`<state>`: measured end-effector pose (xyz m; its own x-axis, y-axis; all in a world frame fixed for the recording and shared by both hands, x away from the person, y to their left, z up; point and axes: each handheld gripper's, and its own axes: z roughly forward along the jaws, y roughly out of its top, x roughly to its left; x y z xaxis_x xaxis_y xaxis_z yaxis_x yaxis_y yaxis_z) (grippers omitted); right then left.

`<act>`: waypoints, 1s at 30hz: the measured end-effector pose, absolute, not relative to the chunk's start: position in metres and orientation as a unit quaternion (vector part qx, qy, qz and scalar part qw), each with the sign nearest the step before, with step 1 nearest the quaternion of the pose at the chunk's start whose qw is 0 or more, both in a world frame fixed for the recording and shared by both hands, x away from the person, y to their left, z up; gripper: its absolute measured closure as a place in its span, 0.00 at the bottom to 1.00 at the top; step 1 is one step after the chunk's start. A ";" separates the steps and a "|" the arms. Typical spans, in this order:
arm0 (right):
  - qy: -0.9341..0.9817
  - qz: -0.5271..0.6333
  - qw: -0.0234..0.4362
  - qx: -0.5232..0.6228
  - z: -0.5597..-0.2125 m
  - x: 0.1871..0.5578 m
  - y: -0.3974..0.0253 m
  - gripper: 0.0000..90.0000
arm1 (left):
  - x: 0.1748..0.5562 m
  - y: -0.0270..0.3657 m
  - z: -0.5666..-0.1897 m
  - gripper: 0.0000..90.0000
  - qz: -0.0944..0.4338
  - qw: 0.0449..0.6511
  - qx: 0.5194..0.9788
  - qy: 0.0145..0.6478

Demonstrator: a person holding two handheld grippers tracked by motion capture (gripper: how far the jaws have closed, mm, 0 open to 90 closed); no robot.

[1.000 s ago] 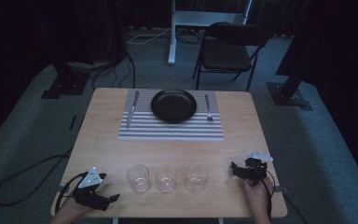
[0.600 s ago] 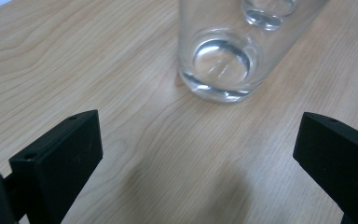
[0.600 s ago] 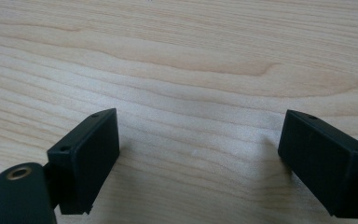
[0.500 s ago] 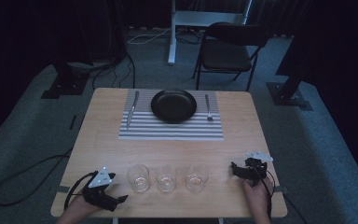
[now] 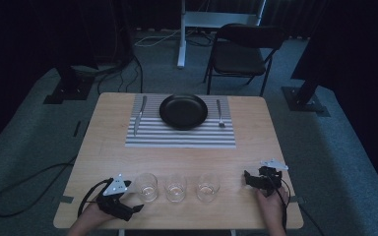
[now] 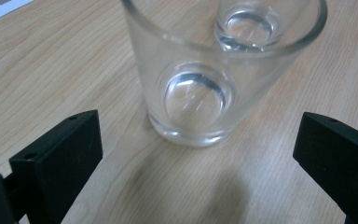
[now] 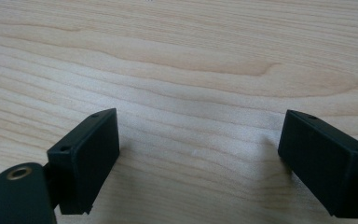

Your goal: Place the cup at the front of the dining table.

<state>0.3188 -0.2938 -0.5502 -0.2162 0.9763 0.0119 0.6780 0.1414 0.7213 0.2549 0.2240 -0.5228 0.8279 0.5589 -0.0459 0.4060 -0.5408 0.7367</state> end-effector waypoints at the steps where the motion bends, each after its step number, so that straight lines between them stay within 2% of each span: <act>1: 0.716 0.309 0.241 0.578 -0.550 0.319 -0.294 0.13 | 0.256 0.221 -0.523 0.02 0.101 0.394 0.871 0.276; 10: 0.716 0.309 0.241 0.578 -0.550 0.319 -0.294 0.13 | 0.261 0.208 -0.524 0.02 0.101 0.410 0.865 0.271; 15: 0.716 0.309 0.241 0.578 -0.550 0.319 -0.294 0.13 | 0.258 0.200 -0.526 0.02 0.131 0.413 0.856 0.282; 23: 0.716 0.309 0.241 0.578 -0.550 0.319 -0.294 0.13 | 0.258 0.193 -0.533 0.02 0.127 0.422 0.847 0.297; 30: 0.716 0.309 0.241 0.578 -0.550 0.319 -0.294 0.13 | 0.257 0.188 -0.533 0.02 0.157 0.439 0.827 0.314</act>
<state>0.3188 -0.2938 -0.5502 -0.2161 0.9763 0.0121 0.6781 0.1412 0.7213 0.2568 0.1879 -0.5334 0.7542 0.6564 -0.0164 0.3810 -0.4171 0.8251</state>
